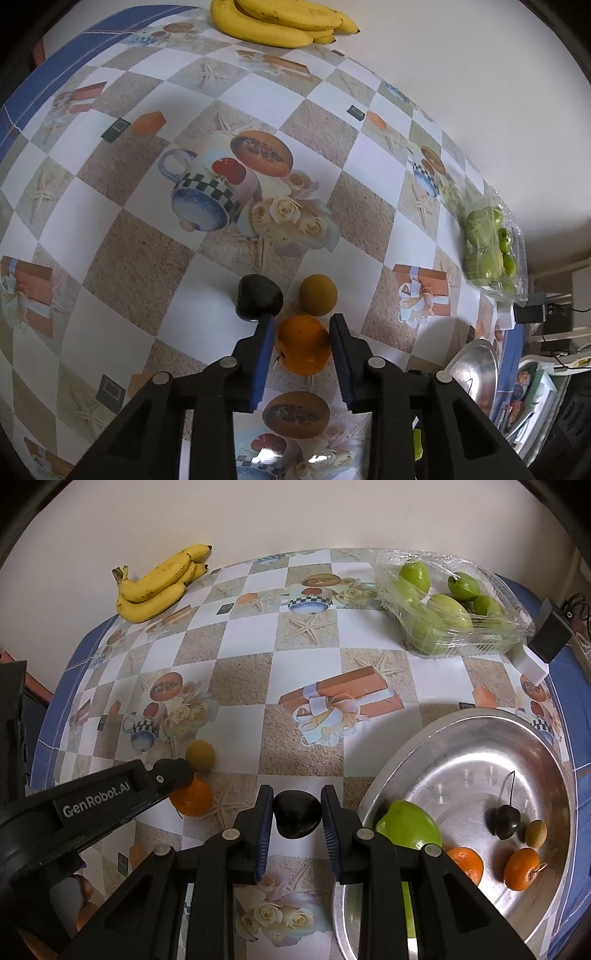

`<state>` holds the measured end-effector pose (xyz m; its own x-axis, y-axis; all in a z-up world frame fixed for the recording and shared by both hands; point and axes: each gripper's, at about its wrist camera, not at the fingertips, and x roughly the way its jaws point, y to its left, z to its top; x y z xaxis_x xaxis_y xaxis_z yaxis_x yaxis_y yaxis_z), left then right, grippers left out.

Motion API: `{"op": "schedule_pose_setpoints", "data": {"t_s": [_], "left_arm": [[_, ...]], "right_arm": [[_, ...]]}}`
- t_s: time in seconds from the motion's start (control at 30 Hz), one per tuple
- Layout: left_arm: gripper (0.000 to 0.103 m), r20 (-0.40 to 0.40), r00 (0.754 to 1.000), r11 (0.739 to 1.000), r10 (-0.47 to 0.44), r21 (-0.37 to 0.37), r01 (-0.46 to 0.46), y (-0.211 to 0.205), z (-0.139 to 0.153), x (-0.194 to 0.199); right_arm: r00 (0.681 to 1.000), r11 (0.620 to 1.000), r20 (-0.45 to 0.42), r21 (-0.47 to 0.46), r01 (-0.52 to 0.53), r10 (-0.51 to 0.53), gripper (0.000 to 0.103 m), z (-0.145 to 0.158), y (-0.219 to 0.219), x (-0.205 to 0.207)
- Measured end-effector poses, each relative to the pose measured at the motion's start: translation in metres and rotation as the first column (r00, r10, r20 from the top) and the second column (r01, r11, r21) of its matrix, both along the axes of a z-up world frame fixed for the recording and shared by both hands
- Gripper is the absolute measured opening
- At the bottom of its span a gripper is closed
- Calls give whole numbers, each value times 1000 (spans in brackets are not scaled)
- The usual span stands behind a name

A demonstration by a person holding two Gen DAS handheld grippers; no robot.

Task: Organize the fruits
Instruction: 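Close the left tool on the orange while the right tool holds the plum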

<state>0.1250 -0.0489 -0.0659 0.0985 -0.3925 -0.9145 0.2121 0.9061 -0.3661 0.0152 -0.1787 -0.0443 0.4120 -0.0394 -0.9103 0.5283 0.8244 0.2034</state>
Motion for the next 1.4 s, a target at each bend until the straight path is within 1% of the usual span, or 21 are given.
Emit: {"op": "schedule_pose_setpoints", "data": {"t_s": [0.03, 0.1, 0.13, 0.23, 0.33, 0.53, 0.63, 0.67, 0.87, 1.0, 1.17, 1.3, 1.4], "left_arm": [[39, 1, 1000, 1000, -4, 2, 4, -1, 0, 0], [51, 1, 1000, 1000, -10, -10, 10, -3, 0, -1], [59, 3, 1000, 1000, -13, -18, 13, -3, 1, -1], [59, 22, 1000, 1000, -17, -2, 17, -5, 2, -2], [59, 15, 1000, 1000, 1, -8, -1, -3, 3, 0], [59, 11, 999, 999, 42, 10, -43, 8, 4, 4], [67, 31, 999, 998, 41, 37, -42, 6, 3, 3], [68, 41, 999, 998, 35, 49, -37, 4, 2, 2], [68, 67, 997, 996, 23, 89, -29, 2, 3, 1], [68, 53, 998, 998, 25, 53, -28, 4, 2, 2], [67, 81, 996, 996, -40, 88, 32, -8, 2, -2], [67, 100, 993, 992, -66, 110, 55, -14, 2, -6], [58, 112, 990, 990, -80, 122, 67, -17, 3, -8]], "right_arm": [[1000, 1000, -1, 0, 0, 0, 27, 0, 0, 0], [1000, 1000, -2, 1, -1, 1, 27, 0, 0, 0], [1000, 1000, -1, 1, -1, 1, 27, 0, -1, 0], [1000, 1000, -1, 0, -1, 1, 27, 0, -1, 0], [1000, 1000, 0, 1, -1, 1, 27, 0, -1, 0], [1000, 1000, 1, 2, 0, 0, 27, 0, -1, -1], [1000, 1000, 1, 1, 0, 0, 27, 0, 0, -1], [1000, 1000, 2, 3, 1, -1, 27, 0, 0, -1], [1000, 1000, -4, 7, 5, -5, 27, -1, 0, -1], [1000, 1000, -3, 10, 8, -8, 27, 0, -1, -1], [1000, 1000, -2, 12, 6, -6, 27, 0, -1, -2], [1000, 1000, -2, 12, 6, -6, 27, 0, 0, -2], [1000, 1000, -2, 12, 7, -7, 27, 1, 0, -2]]}}
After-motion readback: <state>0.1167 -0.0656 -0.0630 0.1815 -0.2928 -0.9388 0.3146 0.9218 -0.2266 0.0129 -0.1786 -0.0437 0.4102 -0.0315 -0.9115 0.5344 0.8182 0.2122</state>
